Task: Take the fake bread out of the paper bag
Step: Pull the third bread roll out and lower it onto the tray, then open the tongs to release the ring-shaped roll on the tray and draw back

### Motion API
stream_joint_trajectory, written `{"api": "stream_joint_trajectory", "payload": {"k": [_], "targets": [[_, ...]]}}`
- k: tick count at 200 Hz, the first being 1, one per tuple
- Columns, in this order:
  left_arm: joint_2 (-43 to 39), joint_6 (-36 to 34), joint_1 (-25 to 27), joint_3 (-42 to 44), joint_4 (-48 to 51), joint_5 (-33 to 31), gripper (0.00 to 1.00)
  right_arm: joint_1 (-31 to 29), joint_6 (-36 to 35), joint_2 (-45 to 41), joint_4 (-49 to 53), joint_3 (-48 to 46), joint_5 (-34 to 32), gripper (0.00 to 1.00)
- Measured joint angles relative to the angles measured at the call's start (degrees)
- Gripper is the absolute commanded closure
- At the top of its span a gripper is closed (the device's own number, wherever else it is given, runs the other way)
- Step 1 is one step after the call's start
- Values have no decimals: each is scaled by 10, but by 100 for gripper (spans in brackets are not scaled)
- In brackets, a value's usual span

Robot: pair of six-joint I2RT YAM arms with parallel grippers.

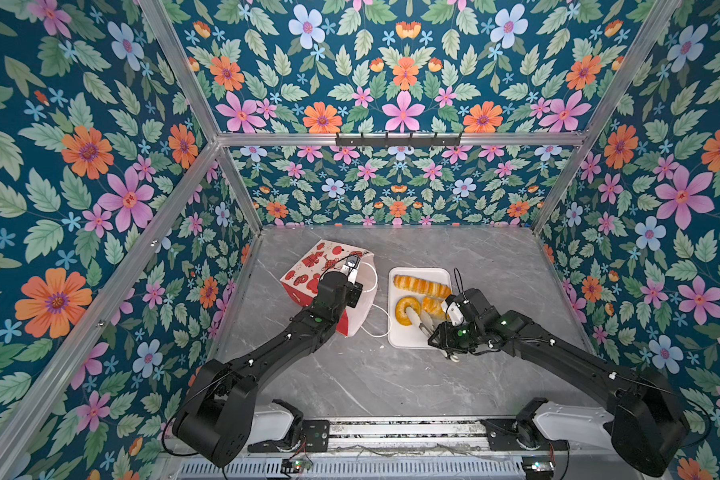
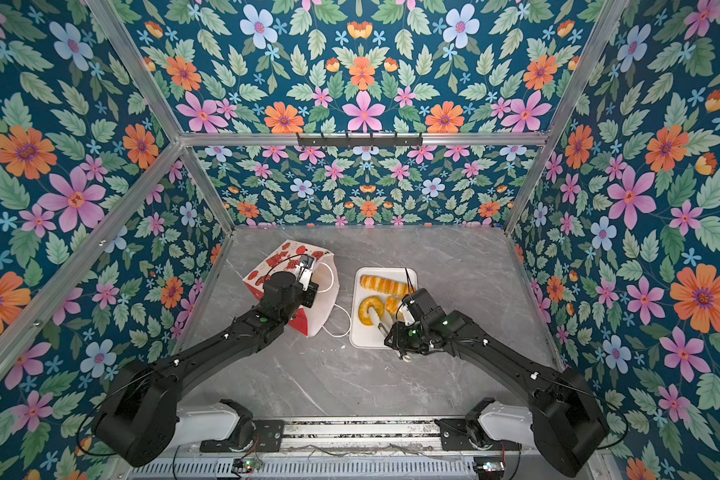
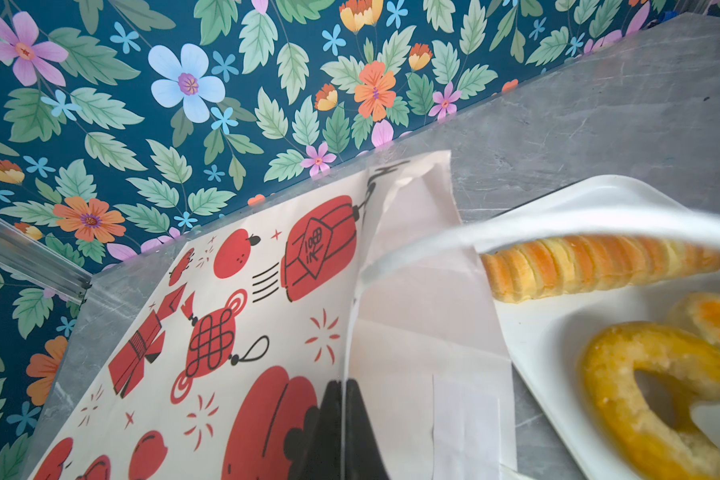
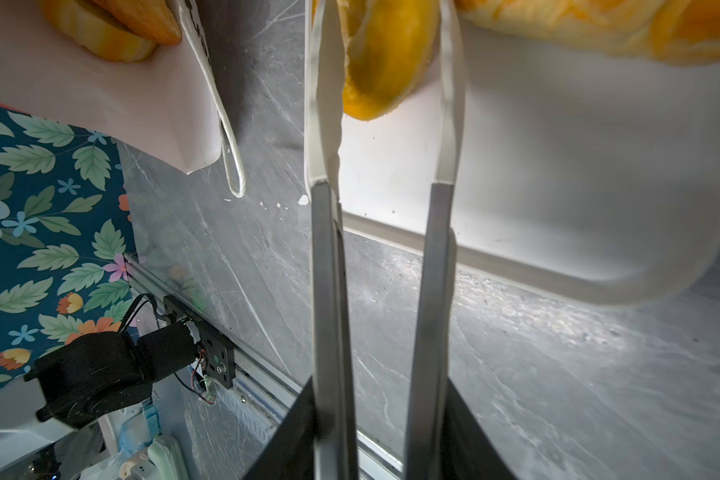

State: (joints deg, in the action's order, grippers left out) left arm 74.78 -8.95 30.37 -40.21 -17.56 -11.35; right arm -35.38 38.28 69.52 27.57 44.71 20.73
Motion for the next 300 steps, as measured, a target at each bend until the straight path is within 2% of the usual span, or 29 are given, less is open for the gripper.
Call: {"api": "stream_joint_trajectory", "payload": {"k": [51, 75, 87, 129, 169, 193, 300], "targets": [[5, 2, 0, 0, 0, 2, 100, 0, -10, -44, 28, 7, -20, 53], [4, 2, 0, -1, 0, 2, 100, -1, -24, -70, 57, 28, -36, 63], [3, 2, 0, -1, 0, 1, 100, 0, -31, -80, 68, 36, -38, 65], [3, 2, 0, -2, 0, 1, 100, 0, -40, -90, 69, 10, 17, 66], [10, 4, 0, -8, 0, 2, 100, -4, -37, -66, 52, -25, 90, 66], [14, 5, -1, -9, 0, 5, 100, -7, -38, -44, 40, -29, 106, 67], [9, 10, -1, -5, 0, 8, 100, 3, -76, 75, 16, 43, 24, 67]]}}
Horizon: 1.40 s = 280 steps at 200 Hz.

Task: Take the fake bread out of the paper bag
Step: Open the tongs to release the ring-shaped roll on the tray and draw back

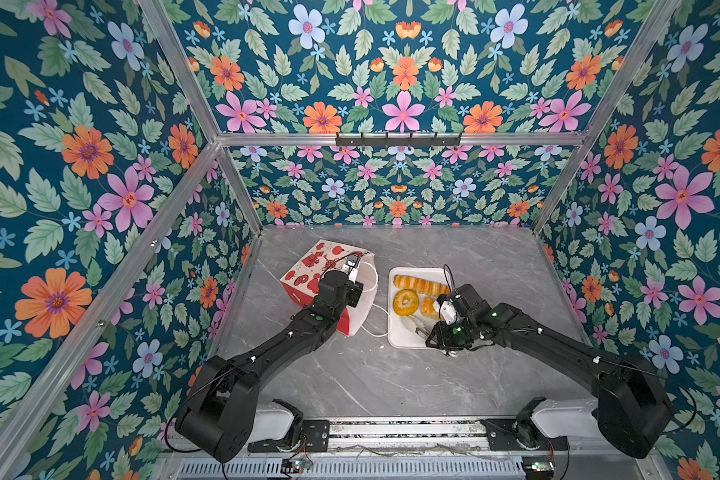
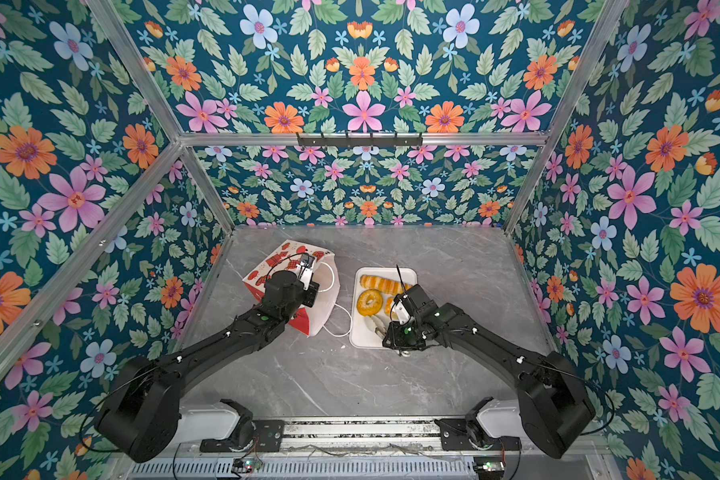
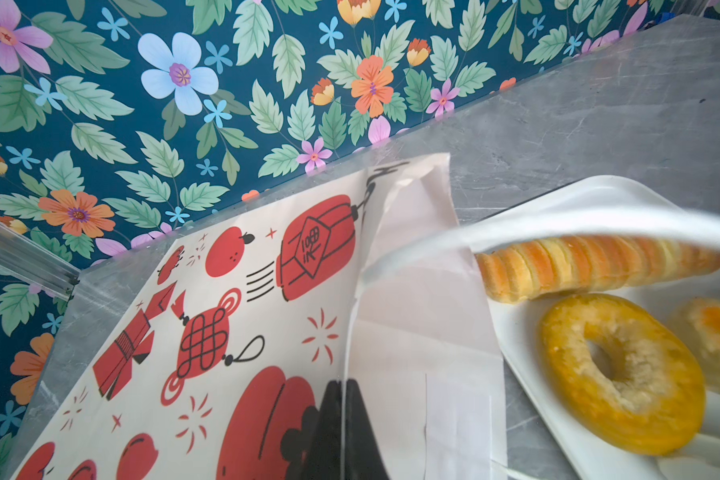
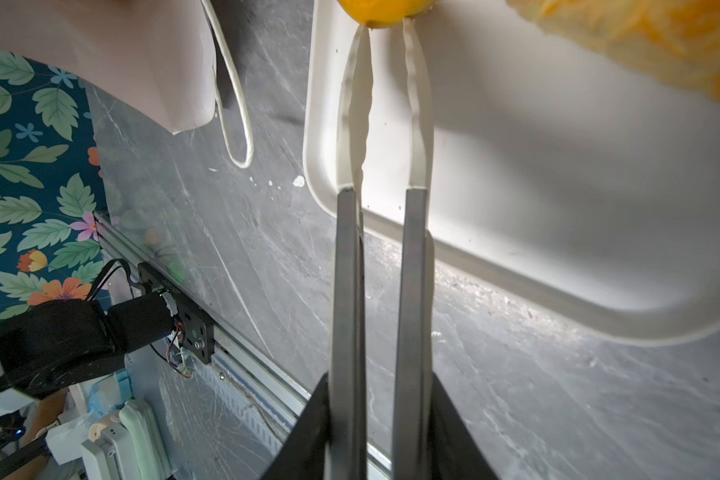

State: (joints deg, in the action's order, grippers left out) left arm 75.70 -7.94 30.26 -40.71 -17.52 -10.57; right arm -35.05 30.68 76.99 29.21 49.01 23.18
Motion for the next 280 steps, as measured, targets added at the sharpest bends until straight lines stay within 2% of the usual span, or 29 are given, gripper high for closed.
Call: {"api": "stream_joint_trajectory", "payload": {"k": [31, 68, 113, 145, 183, 234, 280], "targets": [[0, 0, 0, 2, 0, 1, 100, 6, -15, 28, -10, 17, -13, 67], [2, 0, 0, 2, -1, 2, 100, 8, -21, 14, -18, 16, -8, 65], [10, 2, 0, 3, -6, 4, 100, 9, -23, -118, 10, -24, 8, 62], [18, 3, 0, 3, -10, 8, 100, 9, -10, -203, 80, -53, -12, 62], [24, 5, 0, 3, -14, 16, 100, 14, 7, -248, 151, -81, -55, 62], [26, 6, 0, 3, -21, 17, 100, 66, 8, -216, 168, -81, -88, 62], [21, 7, 0, 6, -21, 17, 100, 102, -14, -138, 116, -55, -88, 63]]}}
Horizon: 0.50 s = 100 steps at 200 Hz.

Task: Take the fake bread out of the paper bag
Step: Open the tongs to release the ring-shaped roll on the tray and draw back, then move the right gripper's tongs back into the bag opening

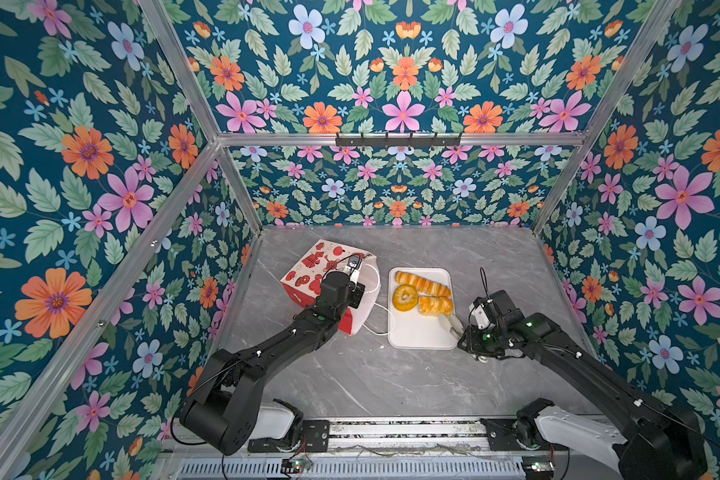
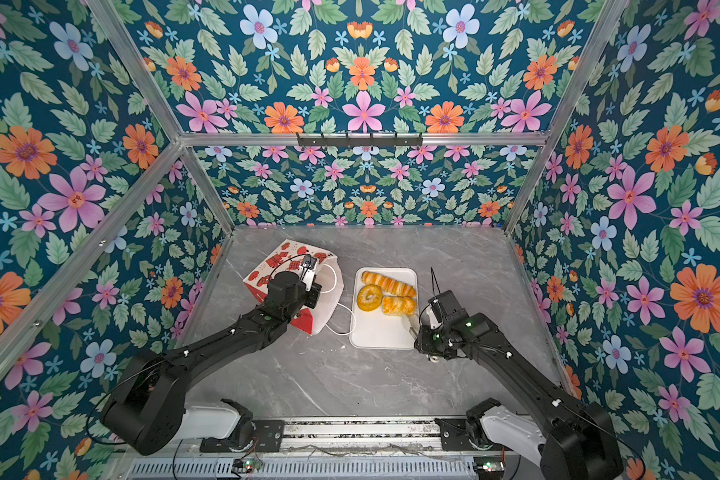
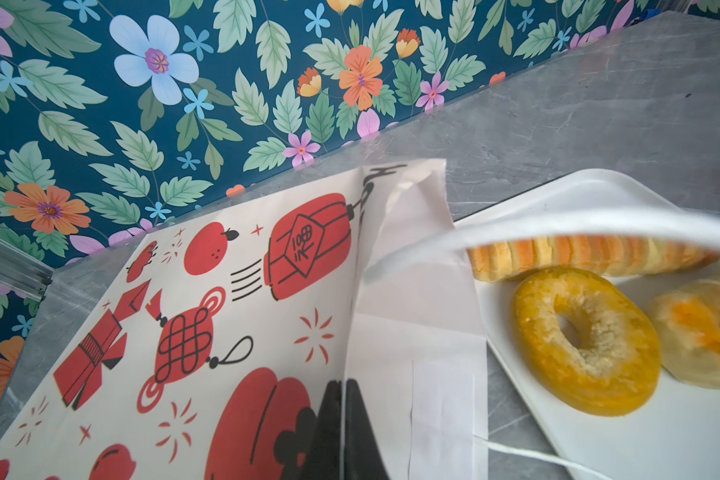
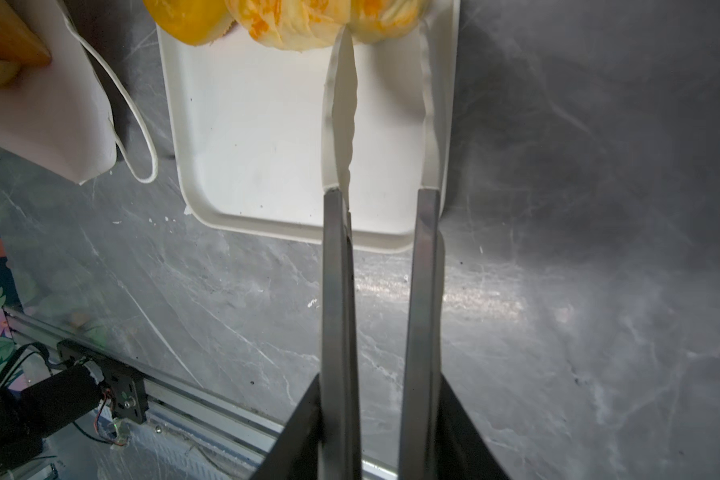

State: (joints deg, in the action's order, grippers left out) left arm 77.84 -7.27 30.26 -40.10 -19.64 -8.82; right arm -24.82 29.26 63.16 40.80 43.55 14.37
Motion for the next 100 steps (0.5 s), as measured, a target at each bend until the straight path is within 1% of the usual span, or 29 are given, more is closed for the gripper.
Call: {"api": "stream_joint_trajectory", "payload": {"k": [44, 100], "targets": [[-8, 0, 0, 1, 0, 0, 100, 33, -22, 40, -39, 14, 4, 63], [-9, 0, 0, 1, 1, 0, 100, 46, -26, 53, -68, 15, 4, 62]]}}
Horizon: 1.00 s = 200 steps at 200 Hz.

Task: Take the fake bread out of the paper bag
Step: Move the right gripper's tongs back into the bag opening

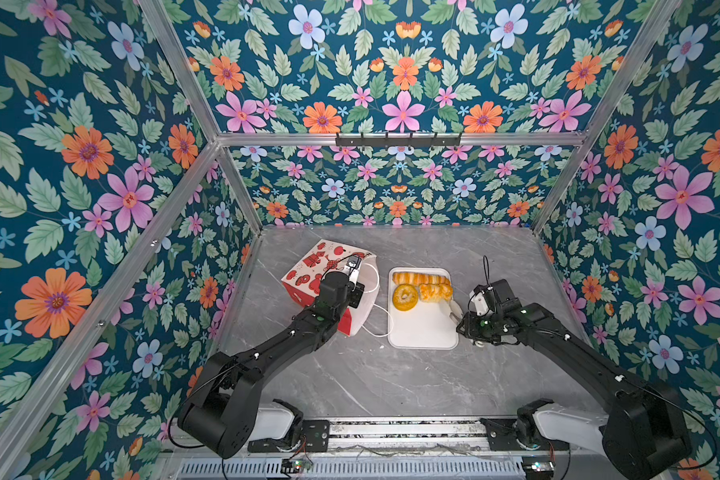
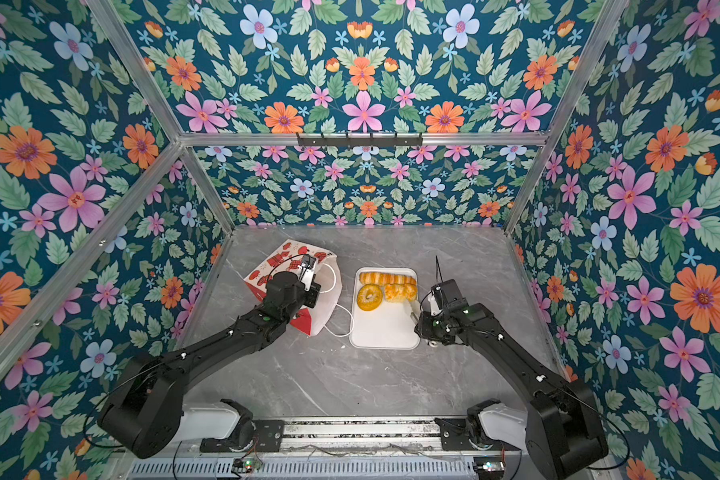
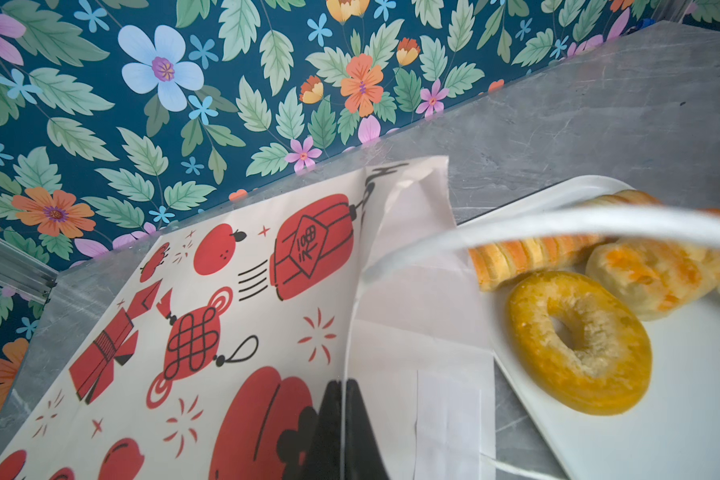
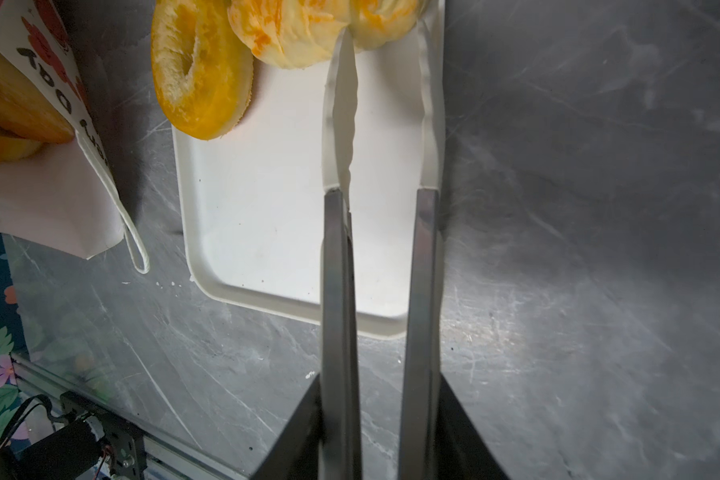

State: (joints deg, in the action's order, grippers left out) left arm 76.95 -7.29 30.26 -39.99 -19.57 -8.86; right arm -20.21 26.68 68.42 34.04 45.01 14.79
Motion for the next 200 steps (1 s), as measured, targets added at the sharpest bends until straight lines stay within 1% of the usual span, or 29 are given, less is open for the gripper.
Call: {"api": "stream_joint_trajectory", "payload": {"k": [32, 61, 92, 105, 124, 136, 155, 176, 200], "targets": [[0, 0, 0, 0, 1, 0, 100, 0, 0, -40, 1, -16, 34, 60], [0, -2, 0, -6, 8, 0, 100, 0, 13, -101, 11, -40, 78, 59], [-4, -15, 0, -37, 59, 8, 100, -5, 32, -153, 24, -46, 106, 58], [-7, -21, 0, -57, 88, 13, 100, -23, 39, -156, 21, -42, 114, 58], [-11, -35, 0, -85, 133, 21, 100, -78, 57, -137, 1, -24, 120, 58], [-12, -36, 0, -98, 160, 25, 100, -120, 64, -109, -26, -9, 124, 58], [-15, -47, 1, -109, 192, 28, 100, -169, 80, -61, -75, 11, 128, 58], [-16, -48, 2, -111, 219, 33, 100, -203, 92, 1, -133, 36, 136, 58], [-19, -48, 4, -109, 245, 46, 100, -223, 92, 68, -189, 66, 145, 58]]}}
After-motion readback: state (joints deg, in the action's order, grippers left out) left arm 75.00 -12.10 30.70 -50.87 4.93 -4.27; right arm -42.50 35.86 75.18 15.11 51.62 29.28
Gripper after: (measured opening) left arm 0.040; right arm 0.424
